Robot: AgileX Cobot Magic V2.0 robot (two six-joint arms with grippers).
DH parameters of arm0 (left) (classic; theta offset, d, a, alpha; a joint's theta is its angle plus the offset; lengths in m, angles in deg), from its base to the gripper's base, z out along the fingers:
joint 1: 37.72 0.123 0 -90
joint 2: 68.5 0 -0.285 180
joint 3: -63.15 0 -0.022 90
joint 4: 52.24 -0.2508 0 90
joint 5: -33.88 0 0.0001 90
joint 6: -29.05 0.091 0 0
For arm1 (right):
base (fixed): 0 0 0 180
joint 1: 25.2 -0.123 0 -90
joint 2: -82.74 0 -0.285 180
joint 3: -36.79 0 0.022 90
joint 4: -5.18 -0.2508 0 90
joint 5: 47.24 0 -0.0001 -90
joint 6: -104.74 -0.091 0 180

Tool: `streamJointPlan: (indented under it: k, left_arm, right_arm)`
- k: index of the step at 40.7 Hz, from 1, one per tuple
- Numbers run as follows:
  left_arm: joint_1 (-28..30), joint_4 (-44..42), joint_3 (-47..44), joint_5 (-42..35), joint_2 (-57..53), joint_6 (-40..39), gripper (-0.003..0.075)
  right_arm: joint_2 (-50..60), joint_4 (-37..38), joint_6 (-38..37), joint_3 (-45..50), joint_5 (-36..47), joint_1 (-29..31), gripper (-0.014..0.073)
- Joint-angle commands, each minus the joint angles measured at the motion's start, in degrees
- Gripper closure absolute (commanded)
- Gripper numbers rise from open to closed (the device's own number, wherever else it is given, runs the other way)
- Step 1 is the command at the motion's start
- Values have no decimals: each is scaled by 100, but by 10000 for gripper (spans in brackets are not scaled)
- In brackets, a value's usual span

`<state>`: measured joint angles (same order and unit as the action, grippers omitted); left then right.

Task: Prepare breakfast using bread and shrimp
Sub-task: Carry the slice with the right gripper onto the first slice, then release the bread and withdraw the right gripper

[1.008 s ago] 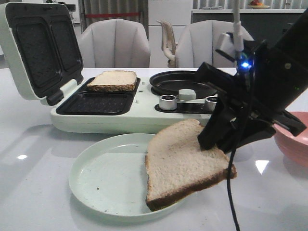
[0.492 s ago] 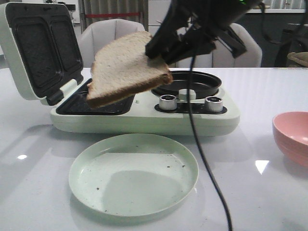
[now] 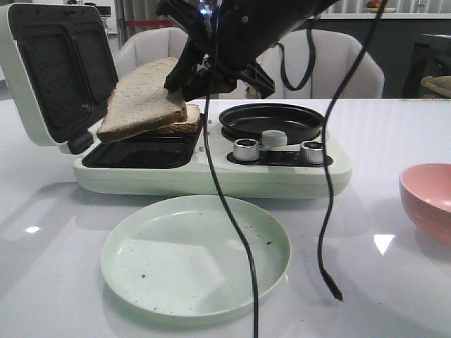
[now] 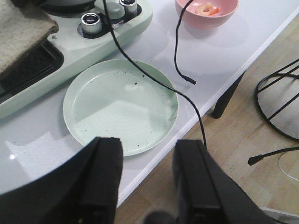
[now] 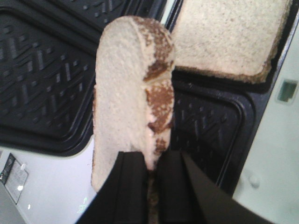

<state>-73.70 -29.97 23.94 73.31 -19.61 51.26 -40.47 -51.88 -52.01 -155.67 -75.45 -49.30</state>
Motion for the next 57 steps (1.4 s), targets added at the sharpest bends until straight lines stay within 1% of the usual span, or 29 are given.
streamJointPlan:
  k: [1,3,7,9,11,16,21,24,27,30,33,36,42,49,52,57]
  left_arm:
    - [2,119,150,-381,-25,0,391]
    - [2,119,150,-381,-25,0,391]
    - [2,119,150,-368,-25,0,391]
    - [2,119,150,-345,-25,0,391]
    - [2,119,150,-309,-25,0,391]
    - [2,119,150,-231,-25,0,391]
    - [2,119,150,-231,-25,0,391]
    - [2,119,150,-231,-25,0,391]
    - [2,119,150,-231,-25,0,391]
    - [2,119,150,-231,-25,0,391]
    - [2,119,150,-231,-25,0,391]
    - [2,119,150,-231,-25,0,391]
    - [2,119,150,-253,-25,0,391]
    - [2,119,150,-276,-25,0,391]
    - [2,119,150,-276,-25,0,391]
    - [2,119,150,-276,-25,0,391]
  right_arm:
    - [55,-264,79,-505,82,-3,488]
    - [-69,-264,79,-625,64,-3,413]
    - [-238,-264,79,-765,49,-3,229]
    - [-275,-264,79,-771,38,4,172]
    - [-296,-237,79,-771,11,22,146]
    - [-234,-154,165,-771,-262,128,141]
    - [38,406,213,-771,-447,169,141]
    - [333,942,183,-771,-591,169,141]
    - [627,1446,124,-771,-928,169,143]
    - [983,2134,-159,-702,-1234,169,143]
    - [1410,2923,-546,-486,-1337,169,143]
    - [1937,3505,-937,-56,-1325,169,146]
    - [3129,4585,-1572,1117,-1147,169,152]
    - [4220,5660,-2551,2326,-1302,175,152]
    - [4552,5857,-2729,2752,-1372,175,152]
    - [5088,5879,-2784,3428,-1404,175,152]
